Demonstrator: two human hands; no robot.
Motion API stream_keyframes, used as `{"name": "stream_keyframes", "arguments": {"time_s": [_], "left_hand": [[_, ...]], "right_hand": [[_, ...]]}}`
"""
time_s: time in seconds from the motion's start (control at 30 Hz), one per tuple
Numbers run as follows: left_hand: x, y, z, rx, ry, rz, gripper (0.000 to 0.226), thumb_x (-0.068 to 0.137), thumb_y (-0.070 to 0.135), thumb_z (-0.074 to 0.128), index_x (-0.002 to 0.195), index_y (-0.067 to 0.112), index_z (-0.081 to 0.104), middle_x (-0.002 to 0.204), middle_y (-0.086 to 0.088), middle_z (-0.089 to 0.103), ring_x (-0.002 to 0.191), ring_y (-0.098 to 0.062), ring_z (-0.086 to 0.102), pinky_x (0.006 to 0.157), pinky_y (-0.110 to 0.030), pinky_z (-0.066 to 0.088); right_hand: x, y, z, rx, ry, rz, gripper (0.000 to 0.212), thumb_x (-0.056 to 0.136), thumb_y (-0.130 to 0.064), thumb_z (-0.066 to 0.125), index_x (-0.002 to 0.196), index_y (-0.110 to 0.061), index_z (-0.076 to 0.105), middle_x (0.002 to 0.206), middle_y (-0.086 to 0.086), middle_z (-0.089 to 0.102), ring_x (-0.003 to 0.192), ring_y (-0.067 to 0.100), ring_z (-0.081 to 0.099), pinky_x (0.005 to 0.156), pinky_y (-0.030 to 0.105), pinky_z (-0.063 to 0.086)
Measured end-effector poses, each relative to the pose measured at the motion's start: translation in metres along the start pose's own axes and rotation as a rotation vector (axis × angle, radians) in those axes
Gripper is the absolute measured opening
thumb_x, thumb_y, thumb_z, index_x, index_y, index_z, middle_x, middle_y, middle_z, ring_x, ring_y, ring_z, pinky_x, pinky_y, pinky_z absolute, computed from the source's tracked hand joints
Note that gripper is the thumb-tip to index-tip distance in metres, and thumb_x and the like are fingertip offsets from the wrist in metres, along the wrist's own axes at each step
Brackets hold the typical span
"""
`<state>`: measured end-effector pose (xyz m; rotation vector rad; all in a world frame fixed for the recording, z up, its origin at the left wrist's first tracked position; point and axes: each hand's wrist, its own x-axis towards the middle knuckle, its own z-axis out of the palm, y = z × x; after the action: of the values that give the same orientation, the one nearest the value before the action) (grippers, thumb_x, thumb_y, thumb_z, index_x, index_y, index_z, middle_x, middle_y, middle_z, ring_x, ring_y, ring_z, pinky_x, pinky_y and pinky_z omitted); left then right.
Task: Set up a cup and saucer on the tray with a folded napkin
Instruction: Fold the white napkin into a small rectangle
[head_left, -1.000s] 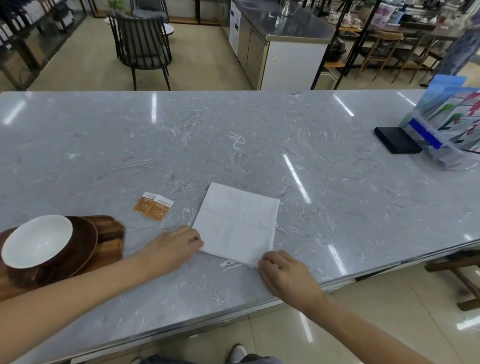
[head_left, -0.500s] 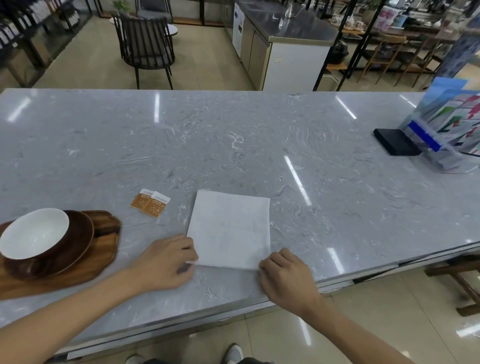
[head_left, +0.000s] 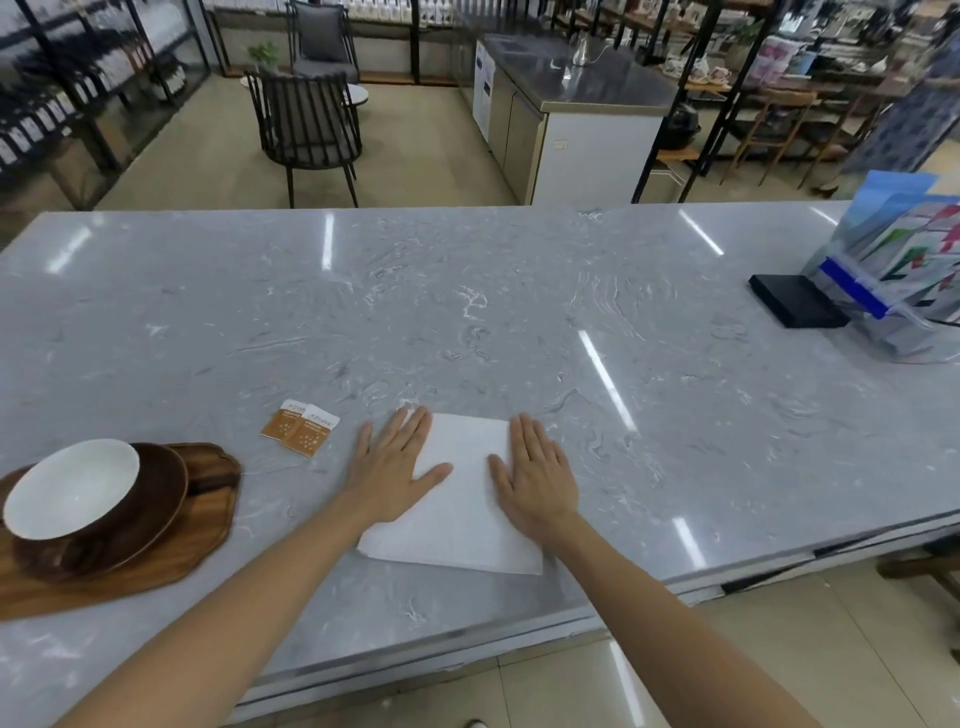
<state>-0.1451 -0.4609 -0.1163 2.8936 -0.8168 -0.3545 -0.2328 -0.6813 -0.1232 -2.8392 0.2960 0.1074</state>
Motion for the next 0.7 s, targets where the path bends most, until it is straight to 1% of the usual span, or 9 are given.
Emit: {"name": "stream_keyframes", "arguments": {"time_s": [0.1, 0.17, 0.23, 0.3, 0.37, 0.47, 0.57, 0.63, 0.7], "left_hand": [[0.001, -0.007, -0.003, -0.030, -0.041, 0.016, 0.080, 0.098, 0.067, 0.020, 0.160, 0.024, -0.004, 0.168, 0.011, -0.011, 0.154, -0.011, -0.011, 0.125, -0.051, -0.001], [0.008, -0.011, -0.014, -0.080, 0.007, 0.032, 0.069, 0.103, 0.053, 0.032, 0.160, 0.019, 0.013, 0.169, 0.006, 0.007, 0.155, -0.015, 0.003, 0.125, -0.047, 0.008], [0.017, -0.013, -0.029, -0.111, 0.072, 0.064, 0.063, 0.102, 0.036, 0.048, 0.156, 0.013, 0.027, 0.165, -0.004, 0.026, 0.152, -0.023, 0.019, 0.124, -0.040, 0.017], [0.029, -0.016, -0.044, -0.174, 0.046, 0.056, 0.067, 0.097, 0.026, 0.058, 0.155, 0.011, 0.029, 0.159, -0.010, 0.035, 0.149, -0.027, 0.024, 0.121, -0.038, 0.023], [0.042, -0.018, -0.058, -0.264, -0.035, 0.000, 0.069, 0.090, 0.017, 0.065, 0.152, 0.013, 0.035, 0.146, -0.012, 0.050, 0.143, -0.030, 0.028, 0.116, -0.037, 0.031], [0.063, -0.020, -0.073, -0.246, -0.129, -0.053, 0.056, 0.080, 0.005, 0.062, 0.134, 0.018, 0.056, 0.118, -0.003, 0.068, 0.131, -0.028, 0.031, 0.106, -0.036, 0.041], [0.073, -0.019, -0.081, -0.133, -0.198, -0.007, 0.030, 0.078, 0.008, 0.062, 0.102, 0.024, 0.068, 0.089, 0.007, 0.063, 0.118, -0.027, 0.034, 0.093, -0.031, 0.043], [0.070, -0.021, -0.084, -0.139, -0.190, 0.039, 0.019, 0.077, 0.007, 0.062, 0.085, 0.024, 0.067, 0.085, 0.003, 0.065, 0.110, -0.024, 0.038, 0.086, -0.030, 0.042], [0.060, -0.025, -0.092, -0.228, -0.130, 0.090, 0.014, 0.077, 0.006, 0.063, 0.084, 0.017, 0.070, 0.093, -0.004, 0.071, 0.105, -0.022, 0.051, 0.085, -0.036, 0.049]], "right_hand": [[0.000, 0.008, -0.003, 0.060, 0.003, -0.012, 0.066, 0.107, -0.048, 0.019, 0.161, -0.014, 0.004, 0.170, 0.002, 0.004, 0.157, 0.018, 0.002, 0.127, 0.040, 0.008], [0.005, 0.011, -0.014, 0.147, 0.022, 0.004, 0.059, 0.107, -0.040, 0.030, 0.160, -0.016, 0.018, 0.168, 0.003, 0.020, 0.154, 0.023, 0.016, 0.123, 0.045, 0.019], [0.017, 0.014, -0.032, 0.193, -0.007, 0.029, 0.059, 0.102, -0.034, 0.046, 0.156, -0.018, 0.028, 0.160, 0.006, 0.034, 0.147, 0.030, 0.029, 0.116, 0.048, 0.029], [0.032, 0.018, -0.051, 0.163, -0.099, 0.039, 0.065, 0.095, -0.031, 0.059, 0.153, -0.017, 0.033, 0.152, 0.010, 0.042, 0.139, 0.035, 0.035, 0.113, 0.047, 0.034], [0.047, 0.021, -0.067, 0.183, -0.192, 0.054, 0.064, 0.090, -0.027, 0.066, 0.148, -0.015, 0.042, 0.142, 0.013, 0.052, 0.131, 0.034, 0.045, 0.108, 0.040, 0.040], [0.061, 0.023, -0.080, 0.228, -0.264, 0.051, 0.046, 0.087, -0.017, 0.071, 0.132, -0.013, 0.061, 0.127, 0.011, 0.064, 0.116, 0.026, 0.059, 0.087, 0.024, 0.042], [0.066, 0.024, -0.090, 0.193, -0.278, 0.002, 0.032, 0.085, -0.014, 0.071, 0.117, -0.012, 0.073, 0.114, 0.008, 0.072, 0.097, 0.019, 0.062, 0.079, 0.023, 0.044], [0.065, 0.023, -0.098, 0.175, -0.273, -0.030, 0.025, 0.087, -0.016, 0.070, 0.111, -0.012, 0.075, 0.106, 0.006, 0.073, 0.091, 0.016, 0.060, 0.078, 0.024, 0.045], [0.060, 0.024, -0.107, 0.199, -0.220, -0.066, 0.019, 0.088, -0.016, 0.069, 0.107, -0.012, 0.075, 0.098, 0.003, 0.071, 0.090, 0.017, 0.060, 0.079, 0.028, 0.048]]}}
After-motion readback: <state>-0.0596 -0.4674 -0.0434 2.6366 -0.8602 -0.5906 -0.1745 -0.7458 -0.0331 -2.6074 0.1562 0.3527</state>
